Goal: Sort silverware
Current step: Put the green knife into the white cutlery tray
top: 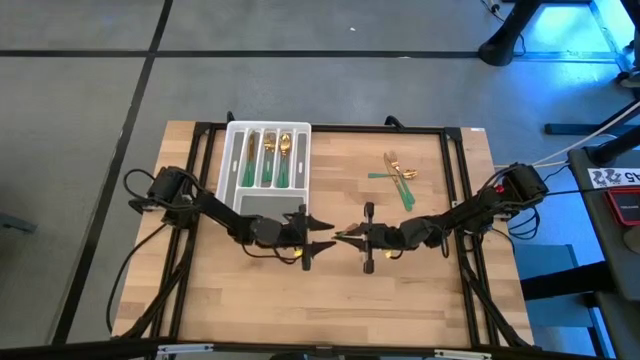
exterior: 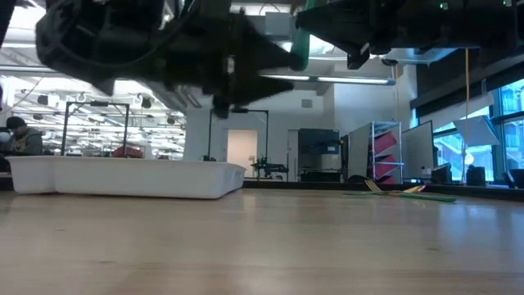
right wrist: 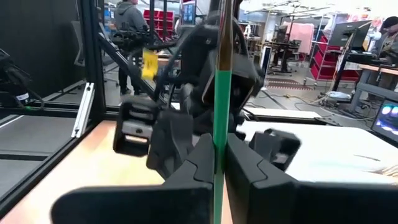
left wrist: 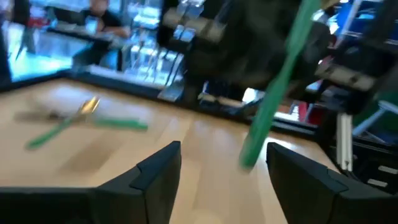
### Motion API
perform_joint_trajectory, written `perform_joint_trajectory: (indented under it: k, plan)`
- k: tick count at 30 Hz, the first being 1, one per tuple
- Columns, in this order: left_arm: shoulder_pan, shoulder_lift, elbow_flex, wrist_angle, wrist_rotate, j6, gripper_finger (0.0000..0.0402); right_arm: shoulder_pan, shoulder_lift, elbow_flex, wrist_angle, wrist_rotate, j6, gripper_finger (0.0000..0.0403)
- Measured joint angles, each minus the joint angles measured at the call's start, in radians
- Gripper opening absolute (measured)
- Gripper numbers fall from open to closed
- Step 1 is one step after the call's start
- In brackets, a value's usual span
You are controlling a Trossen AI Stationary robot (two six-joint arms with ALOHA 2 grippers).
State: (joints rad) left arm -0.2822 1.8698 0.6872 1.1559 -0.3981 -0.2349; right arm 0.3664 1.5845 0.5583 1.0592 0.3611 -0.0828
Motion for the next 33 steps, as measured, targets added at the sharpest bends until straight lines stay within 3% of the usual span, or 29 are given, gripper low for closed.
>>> perform_joint_trajectory:
  k: [5, 9, 21, 27, 33]
  plan:
    - [0.005, 0.0, 0.043, -0.041, 0.027, 0.075, 0.0226, 0.0, 0.0, 0.0, -0.005, 0.0, -0.001, 0.0012]
    - [0.002, 0.001, 0.08, -0.128, 0.029, 0.072, 0.0201, 0.0, 0.0, 0.0, -0.006, 0.0, -0.001, 0.0011]
    - [-0.008, 0.001, 0.118, -0.155, 0.022, 0.145, 0.0017, 0.0, 0.0, 0.0, -0.029, 0.001, 0.009, 0.0015]
    - [-0.05, 0.002, 0.118, -0.157, -0.123, 0.167, 0.001, -0.001, 0.0, 0.001, -0.036, 0.003, -0.006, 0.0051]
    - [-0.092, -0.027, 0.117, -0.255, -0.273, 0.134, 0.001, 0.001, -0.016, -0.001, -0.059, 0.01, -0.086, 0.0127]
